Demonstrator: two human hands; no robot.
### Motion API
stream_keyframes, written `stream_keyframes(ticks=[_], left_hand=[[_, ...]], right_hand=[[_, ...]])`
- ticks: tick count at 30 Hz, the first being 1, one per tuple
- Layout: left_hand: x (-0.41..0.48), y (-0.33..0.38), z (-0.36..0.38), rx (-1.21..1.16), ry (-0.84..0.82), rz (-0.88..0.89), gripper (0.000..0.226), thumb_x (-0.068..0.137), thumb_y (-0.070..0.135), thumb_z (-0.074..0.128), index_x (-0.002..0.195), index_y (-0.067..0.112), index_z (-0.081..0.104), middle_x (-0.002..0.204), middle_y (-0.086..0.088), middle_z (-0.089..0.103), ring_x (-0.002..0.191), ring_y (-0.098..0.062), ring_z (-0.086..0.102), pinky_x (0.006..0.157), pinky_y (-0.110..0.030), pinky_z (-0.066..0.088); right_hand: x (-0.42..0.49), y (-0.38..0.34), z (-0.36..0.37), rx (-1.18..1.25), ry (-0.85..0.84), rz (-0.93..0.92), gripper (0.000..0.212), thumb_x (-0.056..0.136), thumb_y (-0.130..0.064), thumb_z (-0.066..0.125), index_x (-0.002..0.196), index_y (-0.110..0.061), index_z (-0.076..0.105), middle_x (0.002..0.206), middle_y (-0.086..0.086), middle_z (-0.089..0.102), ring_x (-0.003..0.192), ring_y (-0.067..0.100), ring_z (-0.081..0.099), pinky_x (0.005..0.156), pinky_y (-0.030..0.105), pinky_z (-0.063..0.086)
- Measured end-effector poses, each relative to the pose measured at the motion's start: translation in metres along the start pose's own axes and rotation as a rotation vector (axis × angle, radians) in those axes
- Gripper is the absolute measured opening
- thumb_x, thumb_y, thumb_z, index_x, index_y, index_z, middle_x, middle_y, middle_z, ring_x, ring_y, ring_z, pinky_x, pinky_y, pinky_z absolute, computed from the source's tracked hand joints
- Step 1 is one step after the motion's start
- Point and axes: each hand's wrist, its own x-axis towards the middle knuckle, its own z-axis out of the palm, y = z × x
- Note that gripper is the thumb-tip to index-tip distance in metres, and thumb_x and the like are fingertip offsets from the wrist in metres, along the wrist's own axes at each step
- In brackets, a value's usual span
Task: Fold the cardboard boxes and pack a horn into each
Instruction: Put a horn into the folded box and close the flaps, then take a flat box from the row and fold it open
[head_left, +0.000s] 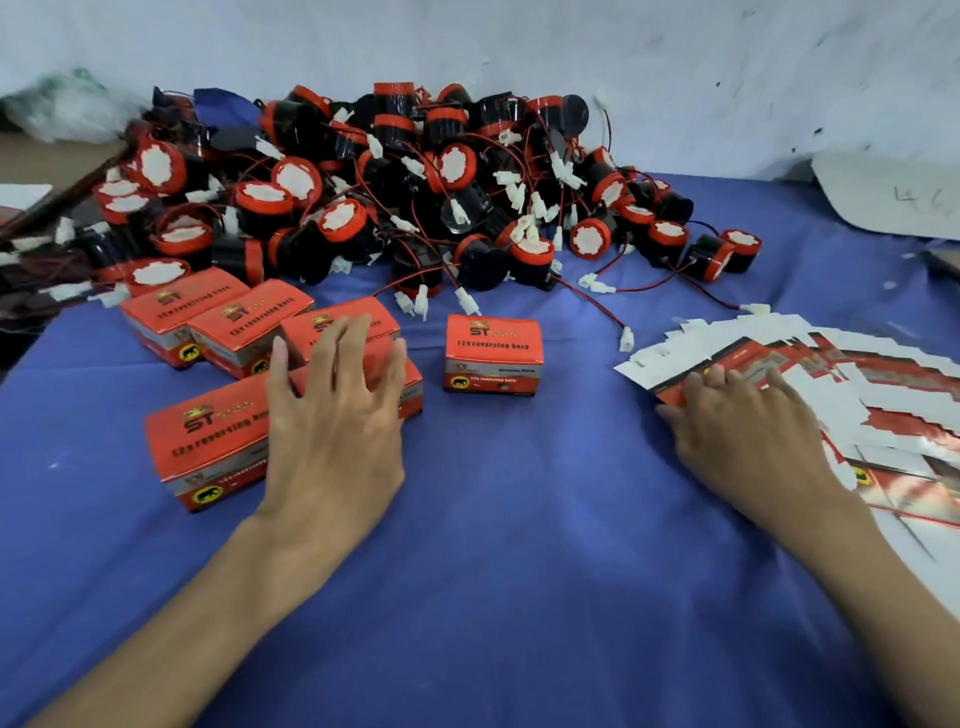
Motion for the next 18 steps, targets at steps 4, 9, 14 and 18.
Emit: stream_keyframes(ticks=[4,9,14,18], left_hand=[[-0.002,0.014,-0.009,-0.410,0.207,0.187,0.047,0.086,0.020,0.066,0.128,0.003,0.057,0.135,-0.022,0.049,0.128,-0.036,0.044,0.107,-0.047,0.037],[-0.002,0.026,-0.030,-1.473,0.044,-0.122,0.048,0.085,0.046,0.048,0.127,0.023,0.051,0.132,0.005,0.054,0.123,-0.011,0.052,0.095,-0.026,0.045],[-0.001,0.023,-0.033,-1.892,-0.736,-0.460,0.008,0.065,0.030,0.074,0.066,0.023,0.078,0.071,0.003,0.074,0.064,-0.006,0.069,0.056,-0.014,0.052],[-0.005,0.022,-0.025,-1.997,-0.916,-0.700,0.009,0.050,0.004,0.068,0.052,0.011,0.073,0.065,-0.011,0.071,0.055,-0.020,0.069,0.050,-0.023,0.055]], right_hand=[[-0.003,0.006,-0.012,0.424,0.616,0.070,0.025,0.088,-0.009,0.040,0.089,-0.006,0.065,0.065,0.021,0.060,0.060,0.038,0.058,0.053,0.037,0.044],[-0.009,0.005,-0.028,0.908,0.907,-0.189,0.024,0.097,-0.008,0.040,0.086,-0.003,0.061,0.059,0.014,0.057,0.049,0.021,0.045,0.049,0.030,0.028],[-0.011,-0.036,-0.010,1.109,0.405,-0.474,0.033,0.095,-0.016,0.043,0.066,-0.030,0.050,0.053,-0.011,0.040,0.046,0.021,0.043,0.050,0.025,0.031],[-0.016,-0.051,0.005,1.203,0.394,-0.397,0.024,0.095,-0.015,0.041,0.076,-0.027,0.051,0.055,-0.007,0.046,0.049,0.018,0.045,0.049,0.027,0.035]])
